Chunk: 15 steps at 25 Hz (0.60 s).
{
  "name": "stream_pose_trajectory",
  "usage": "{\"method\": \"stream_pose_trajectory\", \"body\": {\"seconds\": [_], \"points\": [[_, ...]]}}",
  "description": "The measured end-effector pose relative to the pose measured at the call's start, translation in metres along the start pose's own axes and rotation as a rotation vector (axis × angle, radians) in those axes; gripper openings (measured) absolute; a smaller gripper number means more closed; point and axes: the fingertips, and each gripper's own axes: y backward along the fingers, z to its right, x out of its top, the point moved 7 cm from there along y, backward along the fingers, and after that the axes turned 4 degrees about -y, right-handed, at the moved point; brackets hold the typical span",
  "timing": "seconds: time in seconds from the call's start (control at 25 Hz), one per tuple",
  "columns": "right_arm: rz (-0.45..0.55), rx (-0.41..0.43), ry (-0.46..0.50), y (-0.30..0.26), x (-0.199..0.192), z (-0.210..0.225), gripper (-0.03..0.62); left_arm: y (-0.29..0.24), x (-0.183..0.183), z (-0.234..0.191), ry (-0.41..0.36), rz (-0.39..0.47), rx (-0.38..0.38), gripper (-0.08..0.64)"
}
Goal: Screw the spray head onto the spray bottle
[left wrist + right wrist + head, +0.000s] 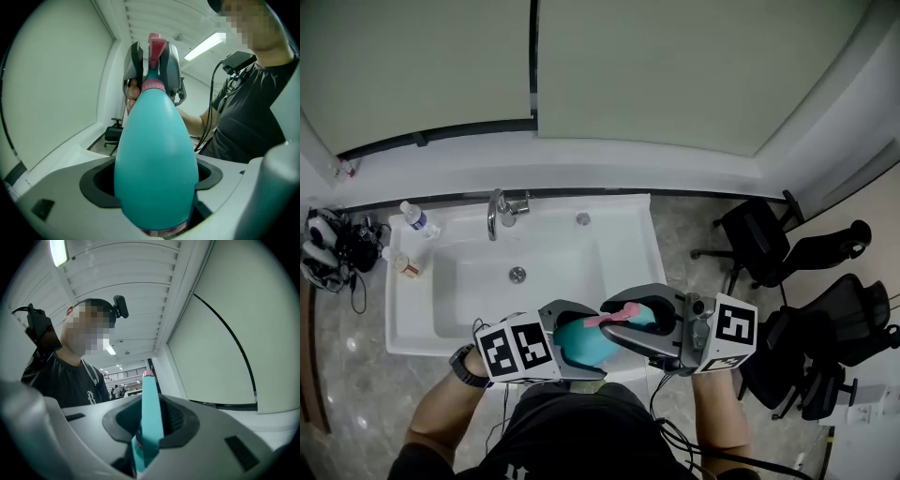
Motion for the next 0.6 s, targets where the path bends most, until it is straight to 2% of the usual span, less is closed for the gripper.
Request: {"method": "stream_pose_trajectory", "body": {"seconds": [0.16, 0.36, 0.6], "points": [[0.014, 0.037, 0.013, 0.022, -0.011, -0.048, 0.084, -0.020, 0.006, 0.051, 0.003, -0.019, 0.042, 0.422], [0.009, 0.082, 0.010, 0.069, -0.043, -0.115, 0.082, -0.071, 0.007, 0.128, 0.036, -0.030, 0.079, 0.422], [0.013, 0.107, -0.040, 0.141, -0.083, -0.190, 0.077, -0.148, 0.013, 0.217, 0.103, -0.035, 0.062, 0.422]]}}
